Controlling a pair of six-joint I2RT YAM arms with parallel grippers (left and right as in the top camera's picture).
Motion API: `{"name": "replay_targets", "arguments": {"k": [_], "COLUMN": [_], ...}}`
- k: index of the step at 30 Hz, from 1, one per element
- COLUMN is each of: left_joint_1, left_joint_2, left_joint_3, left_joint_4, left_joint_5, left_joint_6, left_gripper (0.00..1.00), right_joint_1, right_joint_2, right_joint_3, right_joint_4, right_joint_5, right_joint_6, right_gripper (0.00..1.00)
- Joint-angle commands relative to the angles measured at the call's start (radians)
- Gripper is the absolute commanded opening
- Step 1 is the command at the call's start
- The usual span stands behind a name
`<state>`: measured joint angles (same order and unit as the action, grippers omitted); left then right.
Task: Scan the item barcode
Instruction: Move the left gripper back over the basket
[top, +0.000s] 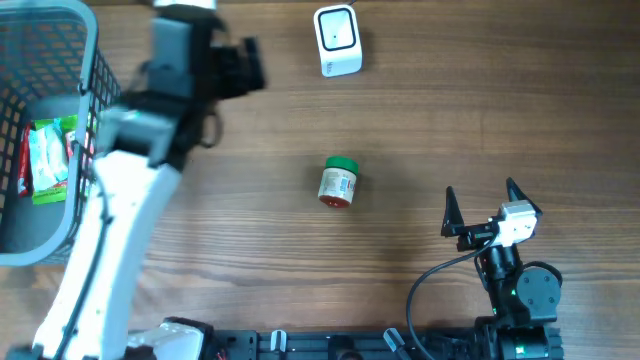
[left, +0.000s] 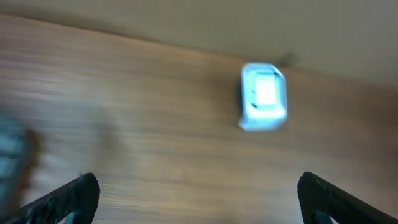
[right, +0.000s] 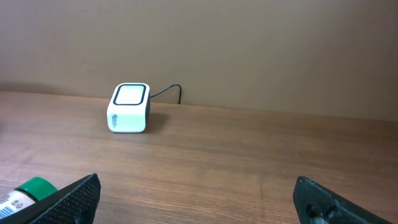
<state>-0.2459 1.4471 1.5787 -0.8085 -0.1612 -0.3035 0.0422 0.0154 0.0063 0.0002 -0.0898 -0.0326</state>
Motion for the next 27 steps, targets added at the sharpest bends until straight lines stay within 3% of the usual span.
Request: {"name": "replay_targets", "arguments": {"k": [1,9,23,27], "left_joint_1": [0.184,0.466,0.787,0.821], "left_joint_2": [-0.074,-0.076,-0.029,0.027], "left_joint_3": [0.013,0.012,0.012,0.011], "left_joint_4": [-0.007,-0.014,-0.001,-0.023], "left_joint_5": [-0.068,-0.064,-0.063,-0.038], "left_joint_6": [0.039,0.061,0.072,0.220], "left_gripper": [0.99,1.00,1.00,1.00], "right_joint_1": [-0.007,-0.007,-0.007,-0.007], "right_joint_2": [-0.005,-0.005,-0.005,-0.005], "right_joint_3": [-0.001,-0.001,-0.001,-0.001], "right_joint_4": [0.006,0.006,0.005,0.005], "right_joint_5": [-0.016,-0.016,-0.016,-0.016], "right_joint_6": [-0.017,-0.018,-0.017,-0.017], "right_gripper": [1.00,1.00,1.00,1.00]}}
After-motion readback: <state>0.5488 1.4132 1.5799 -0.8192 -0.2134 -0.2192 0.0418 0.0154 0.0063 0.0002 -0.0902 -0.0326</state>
